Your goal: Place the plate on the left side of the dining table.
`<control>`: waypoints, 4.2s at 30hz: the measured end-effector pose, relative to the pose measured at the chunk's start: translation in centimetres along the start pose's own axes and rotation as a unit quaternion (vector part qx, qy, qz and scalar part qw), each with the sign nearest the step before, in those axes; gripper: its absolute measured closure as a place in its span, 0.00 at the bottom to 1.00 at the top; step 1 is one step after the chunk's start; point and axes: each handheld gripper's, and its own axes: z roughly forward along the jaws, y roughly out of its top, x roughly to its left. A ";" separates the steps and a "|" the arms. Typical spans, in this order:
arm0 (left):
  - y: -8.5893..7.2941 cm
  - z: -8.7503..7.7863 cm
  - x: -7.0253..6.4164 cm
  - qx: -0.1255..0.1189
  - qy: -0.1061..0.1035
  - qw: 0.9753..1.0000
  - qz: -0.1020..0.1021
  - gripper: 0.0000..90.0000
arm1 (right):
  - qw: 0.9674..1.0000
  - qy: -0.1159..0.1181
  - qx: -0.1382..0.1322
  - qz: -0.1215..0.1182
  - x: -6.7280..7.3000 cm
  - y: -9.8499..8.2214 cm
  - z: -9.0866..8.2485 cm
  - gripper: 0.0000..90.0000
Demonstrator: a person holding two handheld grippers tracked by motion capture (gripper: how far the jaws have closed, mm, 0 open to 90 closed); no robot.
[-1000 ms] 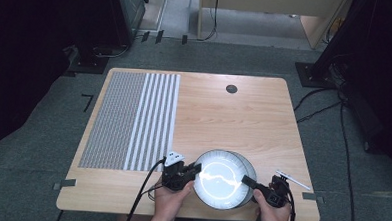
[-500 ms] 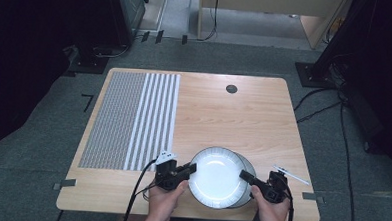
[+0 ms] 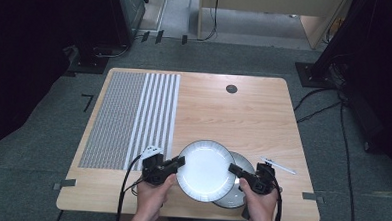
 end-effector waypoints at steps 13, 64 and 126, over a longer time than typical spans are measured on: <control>1.7 -2.2 3.2 -0.026 0.010 0.999 -0.018 0.93 | 1.000 0.013 0.018 -0.010 3.3 0.9 3.1 0.96; 11.0 -5.6 17.9 -0.082 0.098 0.989 -0.079 0.93 | 0.998 0.030 0.056 -0.025 15.0 6.6 20.3 0.95; 14.0 0.9 26.9 -0.008 0.173 0.983 -0.063 0.52 | 0.994 -0.065 -0.004 -0.093 16.1 8.8 32.1 0.64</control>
